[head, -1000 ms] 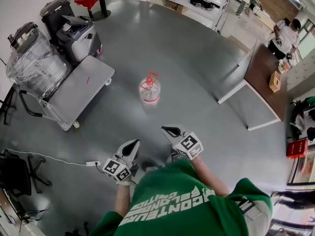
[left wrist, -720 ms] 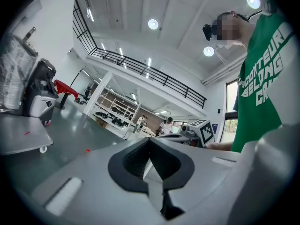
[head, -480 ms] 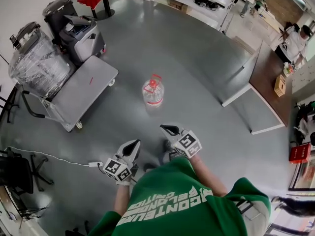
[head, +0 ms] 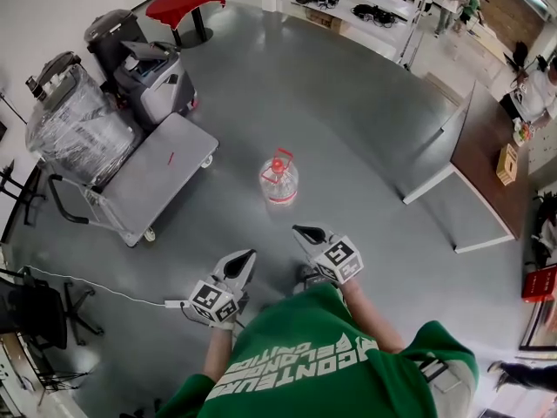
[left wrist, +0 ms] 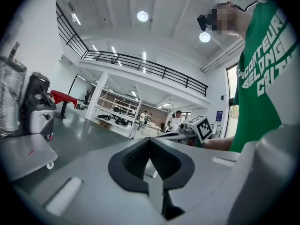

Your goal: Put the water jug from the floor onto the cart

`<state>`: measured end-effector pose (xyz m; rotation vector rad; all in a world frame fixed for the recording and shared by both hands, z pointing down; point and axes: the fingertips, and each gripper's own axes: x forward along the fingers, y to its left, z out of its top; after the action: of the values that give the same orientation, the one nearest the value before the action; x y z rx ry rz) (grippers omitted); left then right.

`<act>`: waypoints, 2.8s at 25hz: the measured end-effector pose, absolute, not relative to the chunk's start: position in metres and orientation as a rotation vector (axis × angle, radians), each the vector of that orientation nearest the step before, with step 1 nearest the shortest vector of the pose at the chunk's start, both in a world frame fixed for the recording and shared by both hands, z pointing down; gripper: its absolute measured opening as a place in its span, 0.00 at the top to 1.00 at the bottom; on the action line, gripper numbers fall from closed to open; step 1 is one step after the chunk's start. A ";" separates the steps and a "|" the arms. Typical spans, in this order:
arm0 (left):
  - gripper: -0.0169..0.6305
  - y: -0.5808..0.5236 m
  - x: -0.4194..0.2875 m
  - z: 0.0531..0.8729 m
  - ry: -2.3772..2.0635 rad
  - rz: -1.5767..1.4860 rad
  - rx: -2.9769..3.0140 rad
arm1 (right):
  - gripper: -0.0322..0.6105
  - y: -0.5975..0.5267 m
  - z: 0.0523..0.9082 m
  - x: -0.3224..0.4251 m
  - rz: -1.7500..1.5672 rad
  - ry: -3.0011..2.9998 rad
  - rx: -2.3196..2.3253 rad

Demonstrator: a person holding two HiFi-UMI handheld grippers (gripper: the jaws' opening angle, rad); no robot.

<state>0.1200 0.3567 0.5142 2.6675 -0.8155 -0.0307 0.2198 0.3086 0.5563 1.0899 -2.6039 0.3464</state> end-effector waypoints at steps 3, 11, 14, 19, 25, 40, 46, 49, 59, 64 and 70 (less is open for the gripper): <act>0.96 0.345 0.133 0.514 -0.814 -0.012 2.666 | 0.96 0.297 0.556 0.232 0.353 -2.609 1.101; 0.96 0.312 0.159 0.522 -0.855 0.000 2.633 | 0.96 0.274 0.567 0.264 0.377 -2.607 1.103; 0.96 0.302 0.172 0.522 -0.858 0.012 2.644 | 0.96 0.265 0.570 0.276 0.387 -2.607 1.104; 0.96 0.290 0.198 0.525 -0.859 0.035 2.646 | 0.96 0.251 0.575 0.299 0.392 -2.604 1.097; 0.96 0.282 0.220 0.534 -0.854 0.039 2.610 | 0.96 0.245 0.587 0.320 0.411 -2.595 1.066; 0.96 0.263 0.229 0.544 -0.844 0.060 2.584 | 0.96 0.221 0.600 0.325 0.438 -2.571 1.038; 0.96 0.250 0.224 0.542 -0.742 0.050 2.593 | 0.96 0.207 0.597 0.310 0.436 -2.553 1.043; 0.96 0.240 0.216 0.541 -0.735 0.039 2.593 | 0.96 0.198 0.597 0.299 0.430 -2.541 1.038; 0.96 0.199 0.176 0.540 -0.712 0.020 2.587 | 0.96 0.159 0.594 0.246 0.394 -2.534 0.978; 0.96 0.181 0.161 0.538 -0.703 -0.012 2.585 | 0.96 0.140 0.593 0.227 0.347 -2.522 0.927; 0.96 0.161 0.140 0.537 -0.704 -0.039 2.587 | 0.96 0.118 0.594 0.207 0.340 -2.514 0.927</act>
<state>0.1397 0.1612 0.5373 2.5866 -0.7038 -0.0395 0.2074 0.1176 0.5937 0.9266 -2.5137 0.3401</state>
